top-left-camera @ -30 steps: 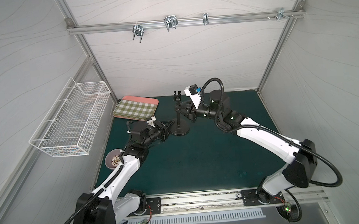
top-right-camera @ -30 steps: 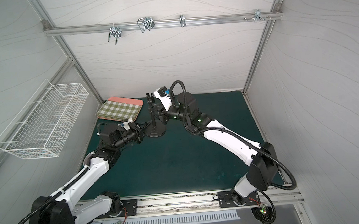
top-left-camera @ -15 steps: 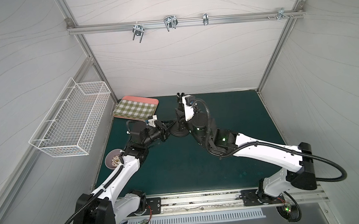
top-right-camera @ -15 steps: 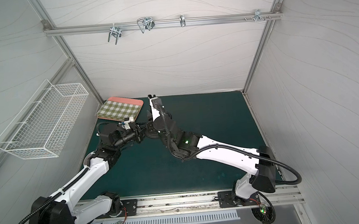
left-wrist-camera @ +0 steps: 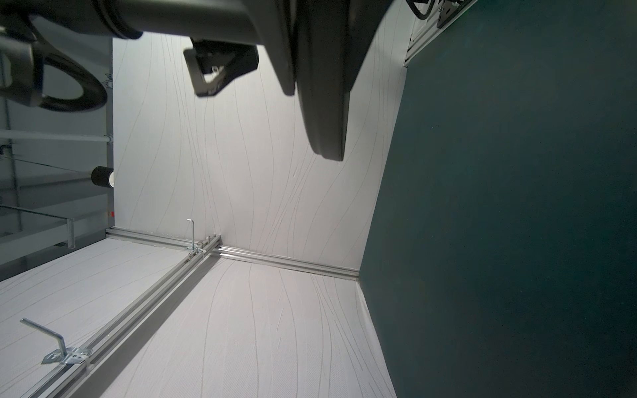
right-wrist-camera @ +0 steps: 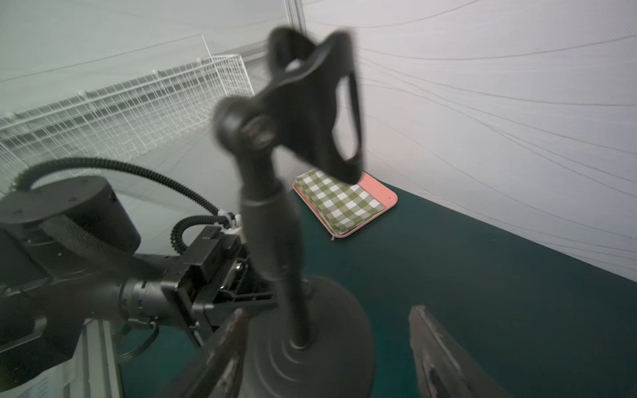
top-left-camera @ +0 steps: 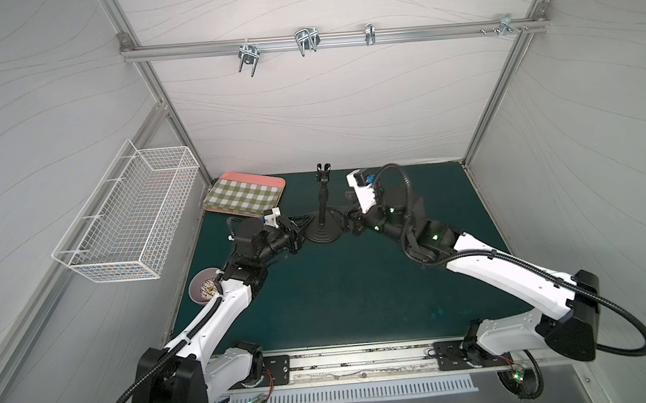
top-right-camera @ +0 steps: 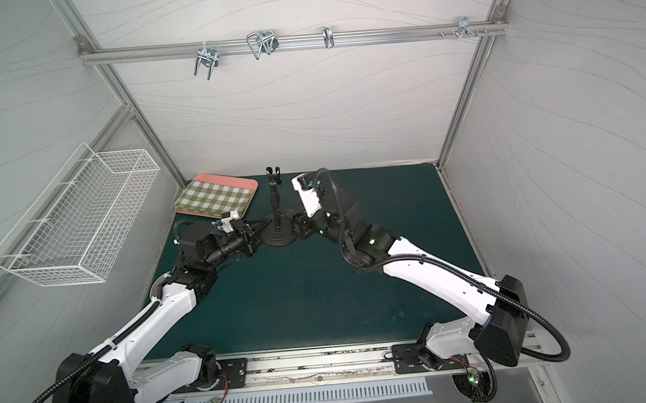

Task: Assemble a microphone stand
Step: Screw the microphone stand pole into the microphone stand base.

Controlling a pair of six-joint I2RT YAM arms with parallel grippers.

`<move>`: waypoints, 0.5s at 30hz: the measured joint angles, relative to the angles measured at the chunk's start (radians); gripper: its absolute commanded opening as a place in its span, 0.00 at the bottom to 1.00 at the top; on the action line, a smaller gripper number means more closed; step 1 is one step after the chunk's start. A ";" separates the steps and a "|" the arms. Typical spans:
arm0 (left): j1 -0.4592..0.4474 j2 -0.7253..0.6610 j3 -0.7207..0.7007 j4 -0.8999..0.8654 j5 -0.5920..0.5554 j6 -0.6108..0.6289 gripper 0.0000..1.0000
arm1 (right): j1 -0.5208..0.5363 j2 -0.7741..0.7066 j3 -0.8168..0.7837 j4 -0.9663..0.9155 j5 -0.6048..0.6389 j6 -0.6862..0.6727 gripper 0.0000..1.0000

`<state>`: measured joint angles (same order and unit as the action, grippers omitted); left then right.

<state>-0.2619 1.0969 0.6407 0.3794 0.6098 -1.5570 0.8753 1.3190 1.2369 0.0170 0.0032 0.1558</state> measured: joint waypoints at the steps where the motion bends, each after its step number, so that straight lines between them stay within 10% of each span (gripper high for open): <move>1: 0.000 0.000 0.000 0.000 0.000 0.000 0.00 | -0.030 0.000 0.001 0.008 -0.064 -0.003 0.72; 15: 0.000 0.000 0.000 -0.008 -0.004 -0.003 0.00 | -0.164 0.172 0.155 0.084 -0.653 -0.006 0.58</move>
<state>-0.2619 1.0966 0.6407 0.3710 0.6060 -1.5597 0.7113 1.4910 1.3922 0.1005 -0.6502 0.1501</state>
